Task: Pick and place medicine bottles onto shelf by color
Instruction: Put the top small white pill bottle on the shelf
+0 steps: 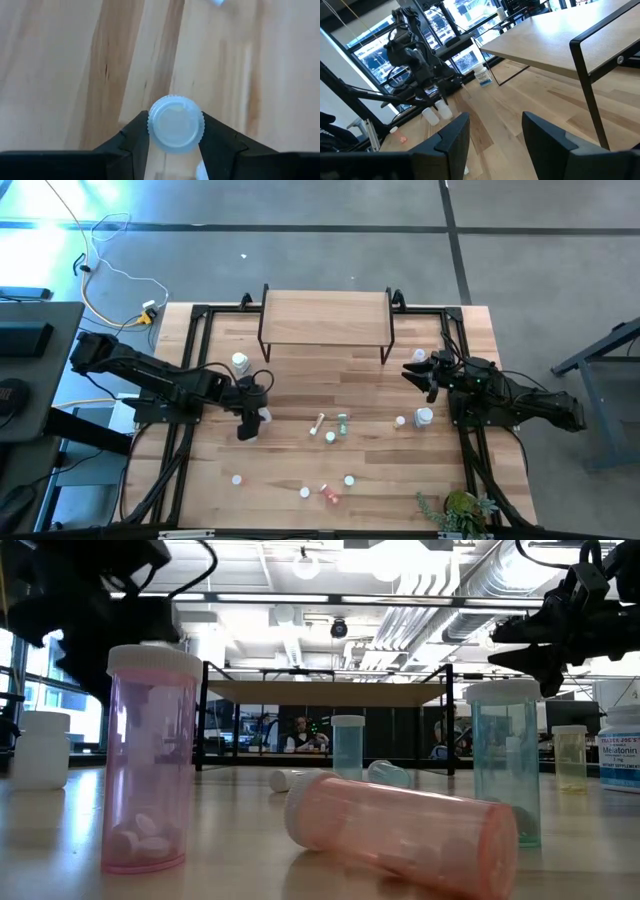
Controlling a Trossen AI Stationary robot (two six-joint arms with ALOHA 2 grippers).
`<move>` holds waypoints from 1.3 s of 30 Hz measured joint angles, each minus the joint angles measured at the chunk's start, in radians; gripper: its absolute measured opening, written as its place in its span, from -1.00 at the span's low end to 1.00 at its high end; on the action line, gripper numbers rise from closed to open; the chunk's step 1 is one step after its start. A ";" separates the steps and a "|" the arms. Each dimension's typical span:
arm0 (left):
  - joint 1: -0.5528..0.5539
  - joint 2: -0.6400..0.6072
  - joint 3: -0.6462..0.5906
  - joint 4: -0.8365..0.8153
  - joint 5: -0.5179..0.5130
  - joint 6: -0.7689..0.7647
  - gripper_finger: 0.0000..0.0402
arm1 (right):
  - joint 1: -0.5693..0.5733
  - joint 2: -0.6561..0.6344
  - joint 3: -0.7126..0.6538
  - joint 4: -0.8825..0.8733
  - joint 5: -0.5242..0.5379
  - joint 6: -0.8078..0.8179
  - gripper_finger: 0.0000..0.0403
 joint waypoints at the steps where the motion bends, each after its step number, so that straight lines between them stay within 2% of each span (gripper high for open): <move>1: 0.001 0.000 0.020 -0.005 0.000 -0.003 -0.34 | 0.000 0.000 0.000 0.000 0.000 0.000 -0.15; 10: 0.105 -0.001 0.272 -0.157 -0.048 0.060 -0.34 | 0.000 0.000 0.000 0.000 0.000 0.000 -0.15; 14: 0.193 -0.001 0.392 -0.231 -0.054 0.109 -0.34 | 0.000 0.000 0.000 0.000 0.000 0.000 -0.15; 26: 0.489 0.023 0.700 -0.278 -0.109 0.244 -0.34 | 0.000 0.000 0.000 0.000 0.000 0.000 -0.15; 39: 0.815 0.217 1.041 -0.386 -0.088 0.320 -0.33 | 0.000 0.000 0.000 0.000 0.000 0.000 -0.15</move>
